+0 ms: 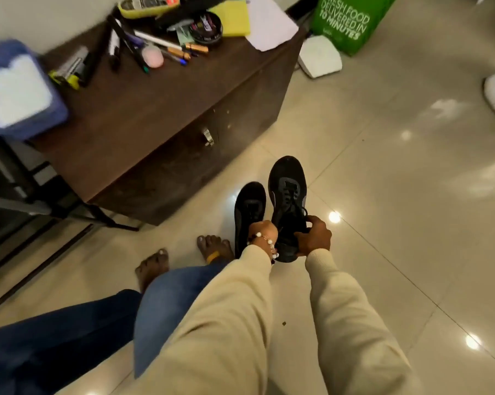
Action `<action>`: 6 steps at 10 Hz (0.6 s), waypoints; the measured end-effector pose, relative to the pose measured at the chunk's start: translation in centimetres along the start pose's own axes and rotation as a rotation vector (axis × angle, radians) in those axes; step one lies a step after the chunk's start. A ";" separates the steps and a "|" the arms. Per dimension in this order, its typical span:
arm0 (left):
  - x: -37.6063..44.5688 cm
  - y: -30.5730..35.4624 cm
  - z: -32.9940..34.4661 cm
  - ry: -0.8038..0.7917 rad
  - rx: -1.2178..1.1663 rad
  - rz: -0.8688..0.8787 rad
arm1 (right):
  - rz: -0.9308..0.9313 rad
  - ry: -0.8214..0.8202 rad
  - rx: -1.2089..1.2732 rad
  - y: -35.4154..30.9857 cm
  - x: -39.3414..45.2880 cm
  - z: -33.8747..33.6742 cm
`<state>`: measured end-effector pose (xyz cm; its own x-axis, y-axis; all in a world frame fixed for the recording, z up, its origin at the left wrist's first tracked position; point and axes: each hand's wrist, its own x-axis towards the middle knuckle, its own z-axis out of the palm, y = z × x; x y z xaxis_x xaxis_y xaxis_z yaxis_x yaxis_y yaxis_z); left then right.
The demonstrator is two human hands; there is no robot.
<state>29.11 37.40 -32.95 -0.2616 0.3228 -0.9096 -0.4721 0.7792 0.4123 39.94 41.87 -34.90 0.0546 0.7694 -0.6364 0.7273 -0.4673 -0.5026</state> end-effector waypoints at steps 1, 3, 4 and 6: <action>5.4 -2.6 1.9 0.018 -0.153 -0.126 | 0.077 0.001 -0.047 3.0 4.0 2.2; 12.0 -7.6 3.8 0.059 -0.248 -0.335 | 0.152 -0.027 -0.133 7.8 8.4 5.9; 11.7 -8.7 3.8 0.033 -0.176 -0.305 | 0.158 -0.036 -0.184 9.3 8.5 7.5; 12.0 -8.1 3.6 0.004 -0.178 -0.234 | 0.208 -0.011 -0.104 10.1 6.4 7.7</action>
<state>32.81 36.85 -47.39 -0.1315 0.1432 -0.9809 -0.6604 0.7253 0.1944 42.38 38.72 -48.60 0.2037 0.6563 -0.7265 0.7677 -0.5675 -0.2975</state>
